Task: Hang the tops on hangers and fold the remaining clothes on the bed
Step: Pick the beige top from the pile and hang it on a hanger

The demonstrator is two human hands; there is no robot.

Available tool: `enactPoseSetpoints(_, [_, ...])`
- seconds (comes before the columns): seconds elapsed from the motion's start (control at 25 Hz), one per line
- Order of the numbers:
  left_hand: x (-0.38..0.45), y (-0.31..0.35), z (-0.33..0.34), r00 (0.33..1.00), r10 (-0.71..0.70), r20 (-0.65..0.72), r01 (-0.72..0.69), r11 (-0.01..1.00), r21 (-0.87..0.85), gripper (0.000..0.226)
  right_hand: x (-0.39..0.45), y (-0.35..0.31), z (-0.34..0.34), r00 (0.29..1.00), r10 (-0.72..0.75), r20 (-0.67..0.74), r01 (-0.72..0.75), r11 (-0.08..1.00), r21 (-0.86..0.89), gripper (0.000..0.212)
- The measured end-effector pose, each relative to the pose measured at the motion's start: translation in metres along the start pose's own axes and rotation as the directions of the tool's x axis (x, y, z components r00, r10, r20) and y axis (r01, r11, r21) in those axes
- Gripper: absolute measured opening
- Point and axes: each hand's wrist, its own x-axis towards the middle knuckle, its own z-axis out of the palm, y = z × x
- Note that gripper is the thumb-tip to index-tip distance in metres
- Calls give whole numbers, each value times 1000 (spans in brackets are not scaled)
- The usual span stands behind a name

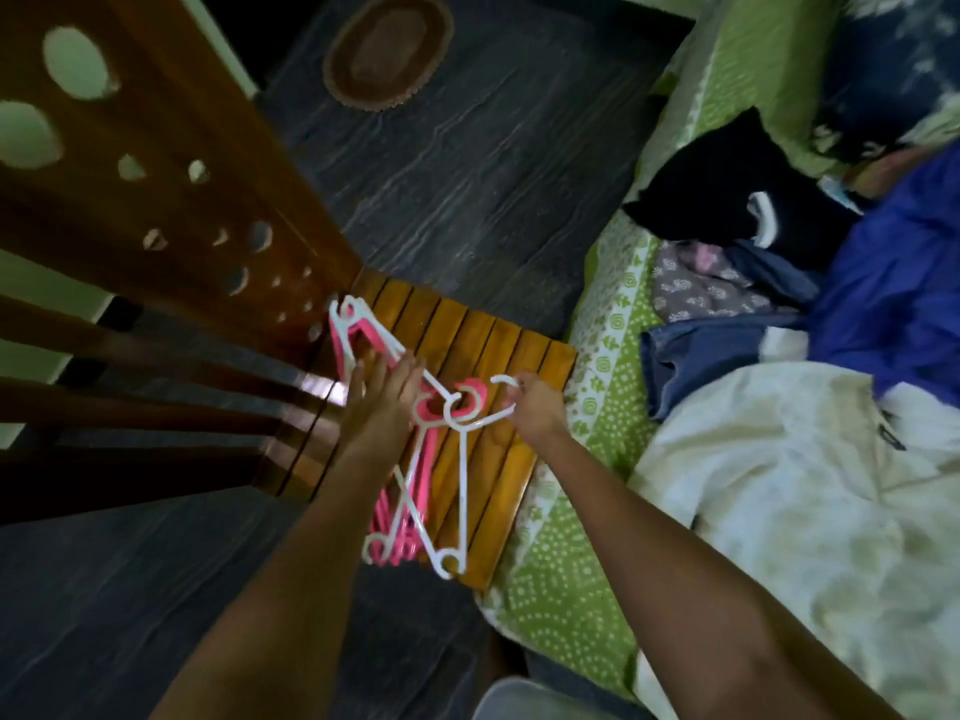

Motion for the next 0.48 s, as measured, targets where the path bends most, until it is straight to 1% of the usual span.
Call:
enactPoseSetpoints(0.04, [16,18,-15,979,205,11,-205,972,110,59,-5,15,-32,1000,-14,-23,15,999,44,18])
enactPoseSetpoints(0.08, [31,44,-38,955,295,37,-297,943,152,49,-8,31,-63,999,-41,-25,43,996,83,17])
enactPoseSetpoints(0.16, [55,113,-74,896,404,183,-425,900,97,26,-26,66,-130,994,-99,-45,106,976,193,13])
enactPoseSetpoints(0.2, [63,152,-88,852,442,281,-476,877,62,22,-37,87,-164,991,-101,-87,122,949,291,14])
enactPoseSetpoints(0.24, [70,202,-101,797,478,369,-521,853,21,23,-51,114,-203,987,-61,-148,116,908,403,14])
enactPoseSetpoints(0.28, [75,249,-109,748,509,426,-553,833,-26,24,-65,142,-235,984,-7,-180,96,866,491,13])
enactPoseSetpoints(0.32, [77,299,-116,713,529,460,-557,826,-86,25,-80,169,-264,983,44,-176,63,827,558,14])
enactPoseSetpoints(0.4, [75,398,-113,665,595,451,-605,784,-144,28,-105,228,-314,987,114,-118,-12,769,639,21])
enactPoseSetpoints(0.48, [63,491,-103,625,660,417,-649,736,-193,28,-122,295,-353,976,172,-132,-46,759,649,23])
